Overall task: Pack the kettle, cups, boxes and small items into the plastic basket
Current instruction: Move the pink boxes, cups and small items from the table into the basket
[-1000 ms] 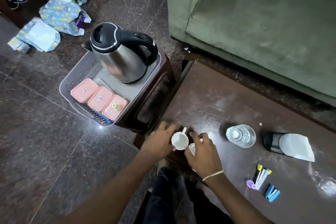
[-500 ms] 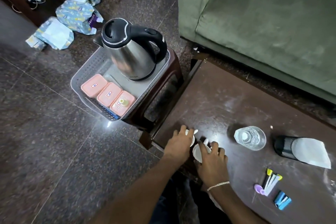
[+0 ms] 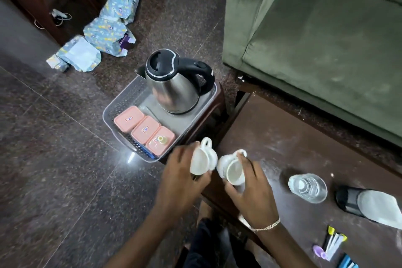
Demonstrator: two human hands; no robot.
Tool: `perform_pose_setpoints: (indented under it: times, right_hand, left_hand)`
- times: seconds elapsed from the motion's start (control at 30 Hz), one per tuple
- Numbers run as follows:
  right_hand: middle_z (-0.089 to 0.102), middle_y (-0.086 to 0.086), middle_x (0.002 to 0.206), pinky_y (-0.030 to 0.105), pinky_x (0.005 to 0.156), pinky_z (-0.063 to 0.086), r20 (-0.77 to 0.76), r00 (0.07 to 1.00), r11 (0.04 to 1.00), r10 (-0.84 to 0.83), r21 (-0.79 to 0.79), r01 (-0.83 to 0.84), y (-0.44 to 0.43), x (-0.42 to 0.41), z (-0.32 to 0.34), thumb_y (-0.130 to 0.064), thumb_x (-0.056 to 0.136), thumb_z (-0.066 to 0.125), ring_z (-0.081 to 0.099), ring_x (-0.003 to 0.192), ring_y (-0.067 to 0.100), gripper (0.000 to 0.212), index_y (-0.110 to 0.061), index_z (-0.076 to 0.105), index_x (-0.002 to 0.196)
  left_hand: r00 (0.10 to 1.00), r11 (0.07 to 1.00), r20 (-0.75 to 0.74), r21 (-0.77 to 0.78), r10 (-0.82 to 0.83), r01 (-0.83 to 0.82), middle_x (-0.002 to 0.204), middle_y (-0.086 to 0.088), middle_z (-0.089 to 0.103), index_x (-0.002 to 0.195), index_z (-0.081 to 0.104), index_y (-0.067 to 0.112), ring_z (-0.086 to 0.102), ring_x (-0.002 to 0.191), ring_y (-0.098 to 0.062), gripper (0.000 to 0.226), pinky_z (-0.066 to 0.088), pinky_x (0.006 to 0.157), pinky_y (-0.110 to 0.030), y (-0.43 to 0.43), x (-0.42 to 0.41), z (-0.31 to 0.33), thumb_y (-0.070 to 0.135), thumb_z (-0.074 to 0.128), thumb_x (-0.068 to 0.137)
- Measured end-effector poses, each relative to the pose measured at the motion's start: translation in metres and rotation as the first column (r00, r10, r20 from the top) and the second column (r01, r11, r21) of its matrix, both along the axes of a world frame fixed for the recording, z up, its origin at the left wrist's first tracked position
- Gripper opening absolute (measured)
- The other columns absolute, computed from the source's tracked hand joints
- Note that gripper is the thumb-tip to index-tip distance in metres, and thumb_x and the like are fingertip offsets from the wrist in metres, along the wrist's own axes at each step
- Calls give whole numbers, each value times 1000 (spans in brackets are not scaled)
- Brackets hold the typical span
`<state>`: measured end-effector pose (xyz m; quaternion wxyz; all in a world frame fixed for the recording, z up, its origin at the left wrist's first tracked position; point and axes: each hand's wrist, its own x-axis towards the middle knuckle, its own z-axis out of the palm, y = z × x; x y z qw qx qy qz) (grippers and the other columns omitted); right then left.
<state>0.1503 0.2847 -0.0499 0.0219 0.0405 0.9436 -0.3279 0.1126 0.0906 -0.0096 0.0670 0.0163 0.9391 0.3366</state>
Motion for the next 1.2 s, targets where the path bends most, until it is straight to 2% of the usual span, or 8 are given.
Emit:
perform_pose_setpoints:
  times: [0.1, 0.23, 0.37, 0.47, 0.57, 0.83, 1.03, 1.2]
  right_hand:
    - [55, -4, 124, 19, 87, 47, -111, 994, 993, -16, -114, 4, -31, -41, 27, -41, 77, 77, 59, 110, 15, 76, -19, 47, 143]
    - [57, 2, 127, 29, 96, 50, -172, 985, 977, -18, -211, -19, -75, -90, 37, -39, 78, 78, 58, 117, 19, 71, -13, 50, 138]
    - [63, 10, 118, 45, 85, 52, -170, 985, 997, 42, -50, -51, -113, -128, 25, -42, 77, 76, 62, 109, 32, 72, -6, 55, 135]
    - [64, 6, 119, 44, 81, 41, -116, 990, 987, 85, 142, -69, -133, -142, 6, -54, 79, 63, 62, 109, 27, 74, -9, 54, 137]
    - [63, 1, 114, 42, 78, 33, -110, 992, 972, 56, 232, -29, -143, -145, -8, -57, 77, 60, 62, 102, 22, 71, -15, 55, 133]
    - [60, -1, 103, 45, 79, 33, -86, 996, 939, 0, 343, 30, -160, -160, -32, -51, 66, 76, 57, 92, 23, 67, -20, 55, 122]
    - [61, 0, 103, 47, 82, 37, -32, 999, 943, 2, 331, 8, -163, -162, -41, -47, 69, 77, 60, 94, 23, 61, -18, 57, 119]
    - [63, 0, 107, 49, 88, 36, 5, 1000, 937, 9, 350, -10, -165, -162, -43, -55, 71, 76, 57, 101, 24, 61, -18, 60, 118]
  left_hand:
    - [985, 992, -118, -3, 127, -128, 126, 3, 56, 138, 55, 21, 60, 109, -18, 71, 50, 88, -27, -44, -24, 26, 38, 82, 75]
    - [950, 969, -197, 6, 243, -246, 127, -6, 57, 137, 57, 15, 61, 111, -24, 69, 56, 92, -42, -97, -65, 31, 35, 83, 76]
    - [930, 950, -213, -27, 300, -312, 119, -14, 57, 136, 59, 9, 59, 104, -27, 68, 52, 92, -42, -131, -111, 14, 16, 87, 75]
    - [947, 950, -170, -104, 273, -293, 124, -17, 57, 139, 58, 11, 61, 109, -37, 70, 51, 91, -45, -141, -141, 1, 20, 86, 76]
    - [973, 955, -120, -198, 199, -220, 126, -15, 57, 139, 56, 16, 61, 111, -40, 70, 53, 88, -48, -148, -165, -12, 23, 84, 76]
    - [994, 955, 7, -278, 105, -99, 127, -21, 57, 140, 55, 10, 61, 110, -43, 76, 49, 89, -46, -170, -210, -52, 23, 90, 74]
    - [998, 958, 32, -284, 56, -44, 130, -20, 56, 141, 56, 6, 61, 114, -42, 75, 49, 96, -47, -172, -224, -65, 25, 89, 77]
    - [997, 967, -13, -246, 73, -74, 122, -19, 58, 131, 58, 6, 62, 108, -41, 66, 50, 91, -47, -172, -226, -70, 24, 90, 76]
